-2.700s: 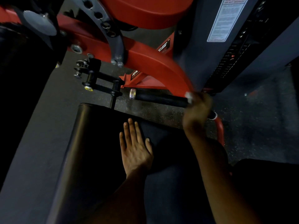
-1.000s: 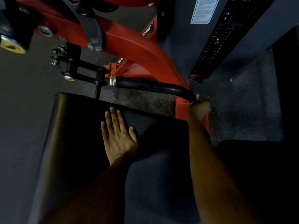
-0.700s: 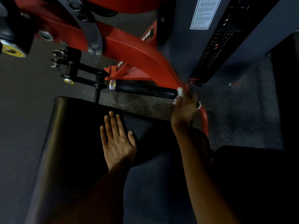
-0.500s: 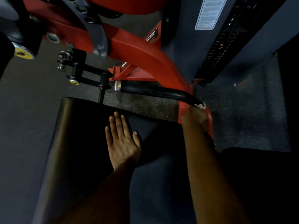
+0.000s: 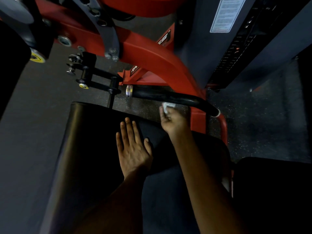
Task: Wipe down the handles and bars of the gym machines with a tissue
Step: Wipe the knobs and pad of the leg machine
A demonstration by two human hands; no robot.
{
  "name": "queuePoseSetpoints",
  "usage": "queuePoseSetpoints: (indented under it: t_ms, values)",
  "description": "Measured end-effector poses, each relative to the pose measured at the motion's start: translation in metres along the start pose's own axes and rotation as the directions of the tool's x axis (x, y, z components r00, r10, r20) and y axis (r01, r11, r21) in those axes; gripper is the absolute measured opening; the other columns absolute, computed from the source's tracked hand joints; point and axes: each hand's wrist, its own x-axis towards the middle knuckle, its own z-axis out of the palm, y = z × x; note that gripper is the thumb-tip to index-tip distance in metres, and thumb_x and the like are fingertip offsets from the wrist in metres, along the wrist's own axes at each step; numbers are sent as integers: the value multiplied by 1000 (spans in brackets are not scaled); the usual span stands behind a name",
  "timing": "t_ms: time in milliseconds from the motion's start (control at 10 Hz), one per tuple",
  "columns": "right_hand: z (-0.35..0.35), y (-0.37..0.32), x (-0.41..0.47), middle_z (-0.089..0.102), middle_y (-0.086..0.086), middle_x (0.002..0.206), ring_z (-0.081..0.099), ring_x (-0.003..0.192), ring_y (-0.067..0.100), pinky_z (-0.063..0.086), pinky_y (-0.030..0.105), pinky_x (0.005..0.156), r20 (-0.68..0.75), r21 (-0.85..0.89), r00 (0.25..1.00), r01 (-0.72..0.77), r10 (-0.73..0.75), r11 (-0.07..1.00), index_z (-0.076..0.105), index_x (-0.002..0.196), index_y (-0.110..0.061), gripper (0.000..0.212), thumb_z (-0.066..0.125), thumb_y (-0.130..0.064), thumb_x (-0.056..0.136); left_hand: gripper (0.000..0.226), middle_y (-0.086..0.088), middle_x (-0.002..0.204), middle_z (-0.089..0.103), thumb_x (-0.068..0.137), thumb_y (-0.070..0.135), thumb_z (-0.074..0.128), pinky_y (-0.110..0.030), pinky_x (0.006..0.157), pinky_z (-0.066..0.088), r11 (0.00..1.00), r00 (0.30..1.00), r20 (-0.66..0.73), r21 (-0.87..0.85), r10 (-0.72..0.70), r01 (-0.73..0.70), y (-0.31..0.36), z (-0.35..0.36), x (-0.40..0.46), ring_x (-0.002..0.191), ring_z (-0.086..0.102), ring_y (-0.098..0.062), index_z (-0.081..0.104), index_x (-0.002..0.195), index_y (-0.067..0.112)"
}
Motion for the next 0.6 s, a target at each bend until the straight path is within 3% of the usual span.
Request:
queuePoseSetpoints:
  t_ms: [100, 200, 300, 400, 500, 600]
  values:
    - [4, -47, -31, 50, -8, 35, 51, 48, -18, 46, 4, 73, -102, 354, 975, -149, 196, 923, 52, 54, -20, 45, 47, 4, 91, 65, -17, 158, 20, 93, 35, 30, -44, 118, 11, 1000, 1000, -14, 13, 0, 0, 3, -1, 1, 146, 16, -30, 29, 148, 1]
    - [13, -98, -69, 29, -7, 20, 42, 28, -11, 36, -8, 59, -249, 499, 944, -68, 218, 864, 49, 54, -17, 57, 25, 20, 90, 65, -17, 158, 19, 94, 35, 29, -44, 118, 11, 1000, 1000, -5, -2, -8, 8, 4, 3, -1, 147, 16, -30, 27, 149, 1]
    - [38, -55, -17, 47, -8, 35, 52, 39, -3, 25, 4, 99, -370, 284, 908, -89, 195, 955, 48, 66, -14, 47, 28, 21, 91, 66, -17, 158, 19, 92, 35, 30, -43, 118, 10, 1000, 1000, -24, 24, 16, -15, 3, 1, 0, 147, 15, -29, 27, 149, 1]
    - [51, -14, 2, 57, -4, 51, 56, 46, 1, 48, 22, 92, -477, 76, 873, -74, 101, 994, 54, 70, -6, 38, 34, 18, 91, 66, -17, 158, 19, 92, 35, 30, -43, 118, 9, 1000, 1000, -9, 19, 13, -13, 2, 0, 0, 147, 15, -29, 28, 148, 0]
    - [70, -11, -21, 71, 12, 76, 69, 75, 6, 53, 21, 70, -548, -120, 822, 103, -152, 987, 65, 82, 6, 41, 26, 1, 95, 65, -18, 157, 21, 93, 35, 30, -43, 118, 9, 1000, 1000, -9, 14, -3, 3, 5, -2, 0, 146, 17, -30, 28, 148, 0]
    - [61, -13, -22, 71, 7, 77, 69, 72, 23, 55, 31, 61, -509, -253, 805, 200, -306, 947, 73, 77, -9, 37, 37, -17, 83, 65, -18, 157, 21, 93, 35, 28, -43, 118, 10, 1000, 1000, -6, 20, 3, -3, 5, -1, 1, 146, 17, -30, 28, 148, 0]
